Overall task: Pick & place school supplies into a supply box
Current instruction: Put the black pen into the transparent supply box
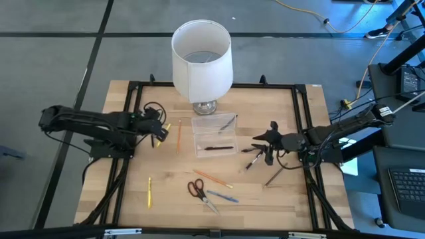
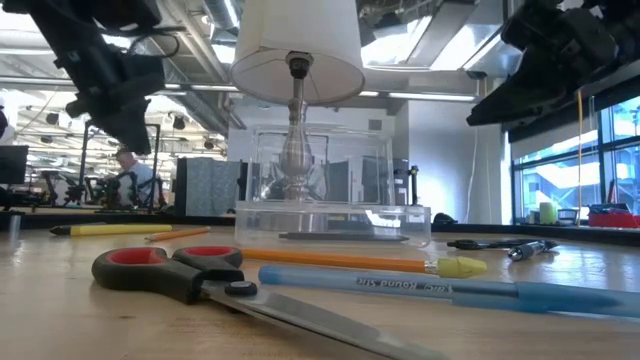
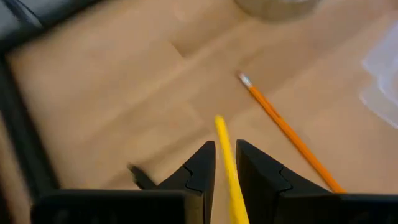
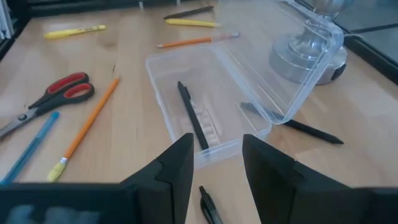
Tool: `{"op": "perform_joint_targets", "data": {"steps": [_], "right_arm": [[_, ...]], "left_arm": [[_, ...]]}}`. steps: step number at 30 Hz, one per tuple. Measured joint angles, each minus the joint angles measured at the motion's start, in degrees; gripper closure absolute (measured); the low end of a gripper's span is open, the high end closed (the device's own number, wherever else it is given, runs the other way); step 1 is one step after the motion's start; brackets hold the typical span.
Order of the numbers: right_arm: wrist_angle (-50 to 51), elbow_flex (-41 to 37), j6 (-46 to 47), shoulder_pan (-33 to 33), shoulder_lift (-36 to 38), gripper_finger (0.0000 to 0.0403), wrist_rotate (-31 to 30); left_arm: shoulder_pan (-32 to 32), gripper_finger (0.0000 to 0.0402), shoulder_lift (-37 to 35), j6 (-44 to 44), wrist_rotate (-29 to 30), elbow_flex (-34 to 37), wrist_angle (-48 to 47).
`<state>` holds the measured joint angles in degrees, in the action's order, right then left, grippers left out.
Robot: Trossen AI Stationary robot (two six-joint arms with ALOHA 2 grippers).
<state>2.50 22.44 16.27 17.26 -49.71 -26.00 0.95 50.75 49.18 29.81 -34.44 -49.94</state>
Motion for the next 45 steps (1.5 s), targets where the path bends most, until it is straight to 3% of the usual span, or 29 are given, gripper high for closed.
{"op": "perform_joint_targets", "data": {"steps": [5,13,19,24,31,37,45], "right_arm": [[0.3,0.0,0.0,0.0,0.0,0.0262,0.1],[1.8,0.0,-0.1,0.0,0.0,0.0262,0.1],[2.2,0.0,-0.1,0.0,0.0,0.0262,0.1],[3.0,0.0,-0.2,0.0,0.0,0.0262,0.1],[4.0,0.0,0.0,0.0,0.0,0.0262,0.1],[4.1,0.0,0.0,0.0,0.0,0.0262,0.1],[5.0,0.0,0.1,0.0,0.0,0.0262,0.1]], "left_arm": [[0.0,0.0343,1.5,0.2,-6.2,0.0,0.6],[0.0,0.034,1.6,1.9,-6.9,0.0,0.8],[0.0,0.0298,1.6,5.2,-6.2,0.0,0.6],[0.0,0.0252,1.6,6.5,-0.5,0.0,0.6],[0.0,0.0233,1.7,6.9,-0.8,0.0,1.9],[0.0,0.024,3.5,14.0,-0.8,0.1,-0.8],[1.8,0.0249,11.1,28.7,-1.6,0.1,-8.4]]}}
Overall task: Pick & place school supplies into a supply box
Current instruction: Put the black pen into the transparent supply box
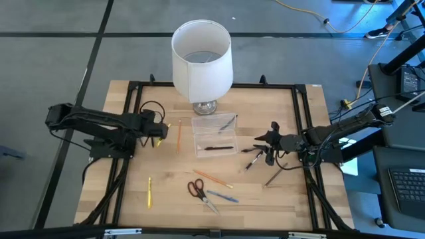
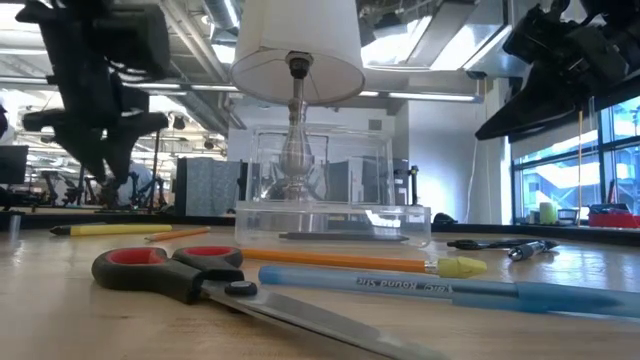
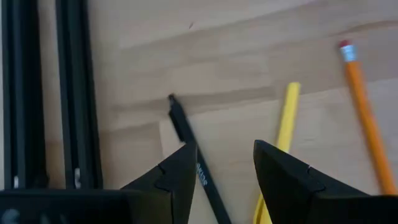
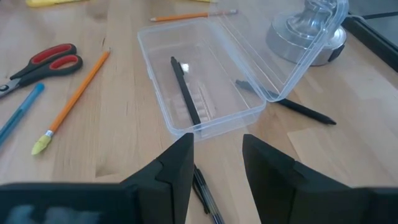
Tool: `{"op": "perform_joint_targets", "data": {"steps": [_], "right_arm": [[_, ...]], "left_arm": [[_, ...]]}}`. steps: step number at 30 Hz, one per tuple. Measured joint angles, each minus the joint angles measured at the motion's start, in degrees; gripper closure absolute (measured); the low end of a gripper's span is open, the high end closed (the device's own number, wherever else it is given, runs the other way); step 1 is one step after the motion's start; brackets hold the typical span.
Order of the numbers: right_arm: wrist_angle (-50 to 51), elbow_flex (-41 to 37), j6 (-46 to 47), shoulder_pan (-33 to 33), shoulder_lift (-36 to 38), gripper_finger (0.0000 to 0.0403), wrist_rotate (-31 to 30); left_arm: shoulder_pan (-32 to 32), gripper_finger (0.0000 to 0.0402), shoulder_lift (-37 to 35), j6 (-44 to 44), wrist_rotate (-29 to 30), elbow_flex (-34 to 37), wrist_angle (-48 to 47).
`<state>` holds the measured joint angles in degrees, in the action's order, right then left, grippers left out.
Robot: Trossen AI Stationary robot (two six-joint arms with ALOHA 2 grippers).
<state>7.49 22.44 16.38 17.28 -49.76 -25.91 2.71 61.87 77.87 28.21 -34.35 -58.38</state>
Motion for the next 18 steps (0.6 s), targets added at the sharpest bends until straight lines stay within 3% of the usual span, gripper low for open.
{"op": "perform_joint_targets", "data": {"steps": [18], "right_arm": [[0.2,0.0,0.0,0.0,0.0,0.0262,0.0]], "left_arm": [[9.7,0.0257,12.6,10.0,-3.4,0.0,1.6]]}}
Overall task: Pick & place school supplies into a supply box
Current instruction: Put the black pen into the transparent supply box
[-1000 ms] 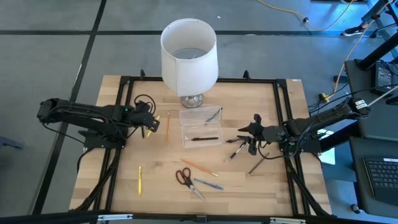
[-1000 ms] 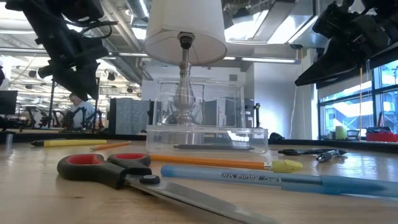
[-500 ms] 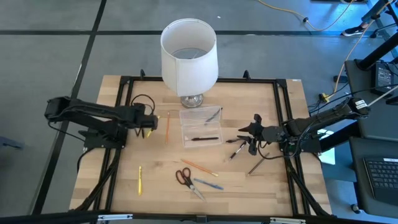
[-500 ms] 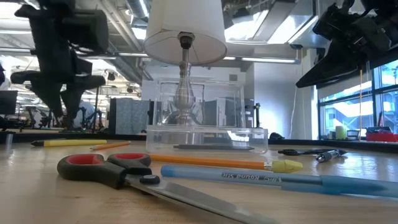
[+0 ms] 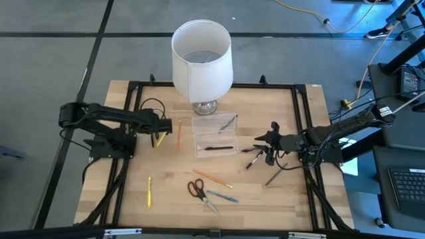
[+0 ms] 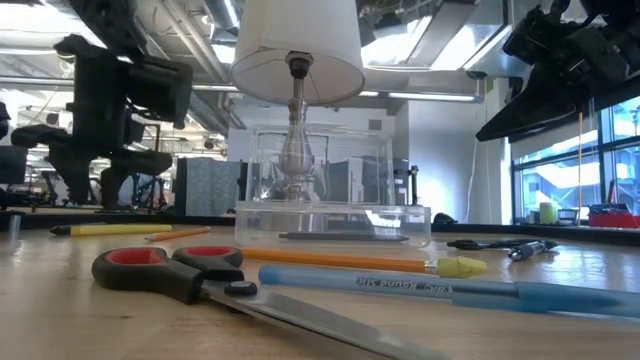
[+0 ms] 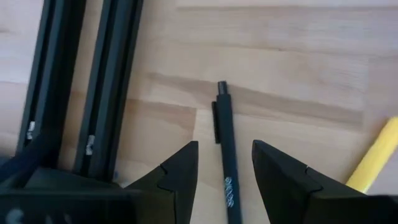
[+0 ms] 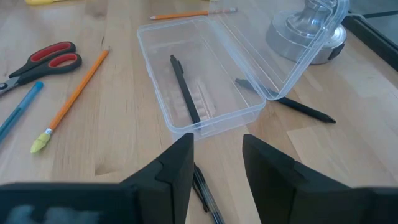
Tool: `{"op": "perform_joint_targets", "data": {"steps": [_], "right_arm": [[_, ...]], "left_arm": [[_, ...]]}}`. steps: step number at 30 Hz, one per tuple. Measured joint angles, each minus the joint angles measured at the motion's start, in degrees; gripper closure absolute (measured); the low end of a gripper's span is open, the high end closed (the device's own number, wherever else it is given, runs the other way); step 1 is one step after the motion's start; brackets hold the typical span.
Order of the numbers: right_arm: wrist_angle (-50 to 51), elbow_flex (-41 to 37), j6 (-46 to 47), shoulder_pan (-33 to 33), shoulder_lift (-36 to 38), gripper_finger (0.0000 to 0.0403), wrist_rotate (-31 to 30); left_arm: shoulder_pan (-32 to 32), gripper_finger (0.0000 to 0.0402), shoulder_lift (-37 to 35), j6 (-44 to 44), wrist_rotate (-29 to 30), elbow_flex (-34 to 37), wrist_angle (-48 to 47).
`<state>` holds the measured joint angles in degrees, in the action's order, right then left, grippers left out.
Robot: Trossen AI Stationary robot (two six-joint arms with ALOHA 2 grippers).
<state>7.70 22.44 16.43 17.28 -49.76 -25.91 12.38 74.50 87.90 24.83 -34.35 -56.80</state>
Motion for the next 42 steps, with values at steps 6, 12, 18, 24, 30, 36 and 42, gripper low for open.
{"op": "perform_joint_targets", "data": {"steps": [6,12,18,24,30,36,42], "right_arm": [[0.5,0.0,0.0,0.0,0.0,0.0262,0.0],[0.7,0.0,0.0,0.0,0.0,0.0262,0.8],[0.8,0.0,0.0,0.0,0.0,0.0262,2.1],[0.9,0.0,0.0,0.0,0.0,0.0262,2.1],[1.0,0.0,0.0,0.0,0.0,0.0262,2.1],[1.0,0.0,0.0,0.0,0.0,0.0262,2.1],[1.0,0.0,-0.2,0.0,0.0,0.0262,2.1]], "left_arm": [[2.8,0.0258,2.7,0.0,-2.8,0.2,1.2],[5.5,0.0258,5.7,0.0,-5.1,2.0,6.1],[6.4,0.0259,6.0,-0.6,-6.0,3.5,8.1],[6.5,0.0261,5.0,-0.6,-7.1,3.7,8.3],[6.5,0.0299,5.0,-0.6,-8.1,3.7,9.0],[6.5,0.035,5.0,-1.5,-6.8,3.7,9.6],[6.4,0.0376,5.0,-7.8,-5.2,3.7,9.5]]}}
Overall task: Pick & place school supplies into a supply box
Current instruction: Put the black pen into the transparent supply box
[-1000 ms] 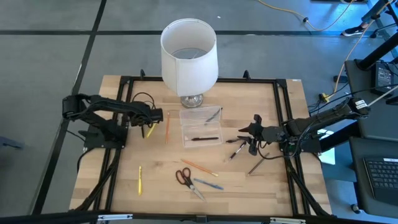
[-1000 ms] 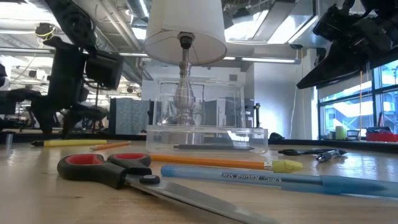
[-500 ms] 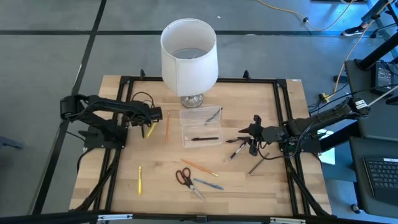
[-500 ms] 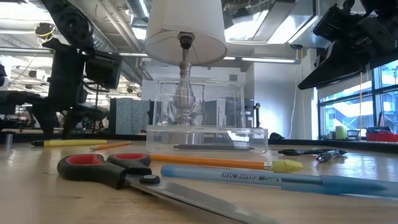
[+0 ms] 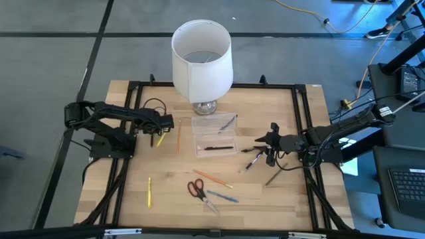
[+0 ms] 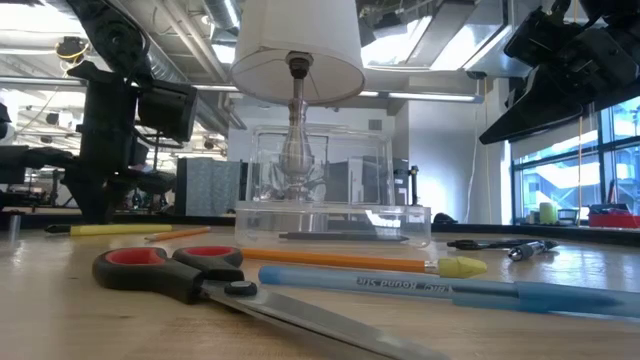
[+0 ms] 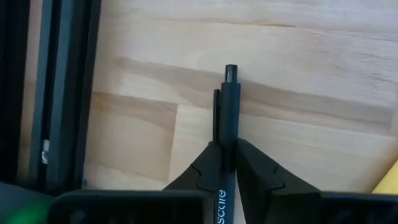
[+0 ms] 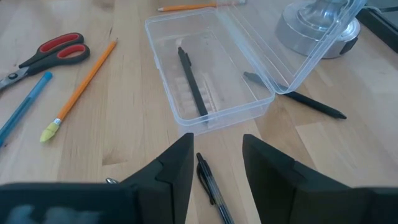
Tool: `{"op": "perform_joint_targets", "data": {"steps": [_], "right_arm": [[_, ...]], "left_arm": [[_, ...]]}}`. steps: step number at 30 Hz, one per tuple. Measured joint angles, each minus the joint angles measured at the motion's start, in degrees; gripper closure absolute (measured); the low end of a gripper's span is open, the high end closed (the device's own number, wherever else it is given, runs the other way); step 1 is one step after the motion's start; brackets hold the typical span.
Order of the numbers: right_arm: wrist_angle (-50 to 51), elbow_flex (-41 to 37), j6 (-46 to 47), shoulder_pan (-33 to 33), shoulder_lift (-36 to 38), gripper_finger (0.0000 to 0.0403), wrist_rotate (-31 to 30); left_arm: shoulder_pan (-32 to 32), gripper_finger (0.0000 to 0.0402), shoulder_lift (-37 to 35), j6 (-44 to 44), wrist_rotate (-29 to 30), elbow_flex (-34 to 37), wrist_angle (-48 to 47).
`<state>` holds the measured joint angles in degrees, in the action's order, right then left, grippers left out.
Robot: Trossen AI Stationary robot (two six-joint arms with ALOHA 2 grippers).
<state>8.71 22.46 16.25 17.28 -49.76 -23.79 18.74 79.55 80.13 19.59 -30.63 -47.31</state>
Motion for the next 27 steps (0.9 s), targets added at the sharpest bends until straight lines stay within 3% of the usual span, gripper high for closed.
{"op": "perform_joint_targets", "data": {"steps": [14,22,27], "right_arm": [[0.1,0.0,0.0,0.0,0.0,0.0262,0.0],[0.2,0.0,0.1,0.0,0.0,0.0262,0.0],[0.2,0.0,0.2,0.0,0.0,0.0262,0.0]], "left_arm": [[-3.5,0.0377,0.2,-1.5,4.1,-4.4,-5.5],[-4.6,0.0377,0.2,-4.4,5.2,-13.3,-21.0],[-6.6,0.0377,0.1,-2.9,9.1,-21.0,-33.8]]}}
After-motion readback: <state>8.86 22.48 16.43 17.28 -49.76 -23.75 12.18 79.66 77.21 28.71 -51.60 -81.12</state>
